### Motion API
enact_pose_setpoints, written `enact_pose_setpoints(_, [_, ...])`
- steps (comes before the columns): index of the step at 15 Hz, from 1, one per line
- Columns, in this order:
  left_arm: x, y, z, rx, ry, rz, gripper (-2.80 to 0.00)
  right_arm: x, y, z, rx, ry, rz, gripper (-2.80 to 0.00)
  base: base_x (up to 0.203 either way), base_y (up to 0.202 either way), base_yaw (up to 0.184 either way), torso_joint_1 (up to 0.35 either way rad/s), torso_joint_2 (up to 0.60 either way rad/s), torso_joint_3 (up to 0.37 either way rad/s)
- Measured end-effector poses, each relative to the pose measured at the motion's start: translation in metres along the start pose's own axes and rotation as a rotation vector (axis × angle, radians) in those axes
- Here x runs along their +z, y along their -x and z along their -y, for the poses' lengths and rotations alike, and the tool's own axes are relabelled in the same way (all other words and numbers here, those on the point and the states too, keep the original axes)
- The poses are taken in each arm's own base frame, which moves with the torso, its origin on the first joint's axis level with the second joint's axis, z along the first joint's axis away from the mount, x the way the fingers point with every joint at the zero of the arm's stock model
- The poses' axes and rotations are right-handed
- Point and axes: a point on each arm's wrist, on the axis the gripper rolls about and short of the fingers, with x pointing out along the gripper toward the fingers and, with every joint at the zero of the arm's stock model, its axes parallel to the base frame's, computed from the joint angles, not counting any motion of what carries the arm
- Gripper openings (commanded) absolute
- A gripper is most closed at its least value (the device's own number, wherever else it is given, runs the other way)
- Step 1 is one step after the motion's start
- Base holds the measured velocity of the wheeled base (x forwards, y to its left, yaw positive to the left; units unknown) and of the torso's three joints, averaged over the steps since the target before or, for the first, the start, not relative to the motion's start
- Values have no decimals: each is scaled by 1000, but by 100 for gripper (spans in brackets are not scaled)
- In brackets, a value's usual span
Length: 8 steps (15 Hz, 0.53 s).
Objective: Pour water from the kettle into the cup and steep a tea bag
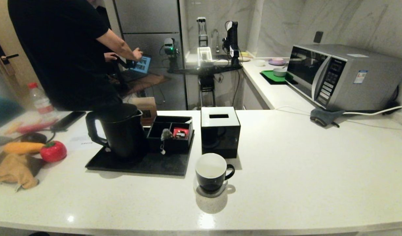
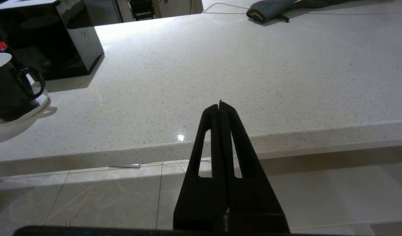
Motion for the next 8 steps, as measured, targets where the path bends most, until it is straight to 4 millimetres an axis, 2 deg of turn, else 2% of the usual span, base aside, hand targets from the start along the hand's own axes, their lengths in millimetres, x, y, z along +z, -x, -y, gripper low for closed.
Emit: enact_pose_setpoints(8, [0, 0, 0, 0, 0, 0, -280, 0, 0, 0, 0, 0, 0, -280, 0, 0, 0, 0, 0, 0])
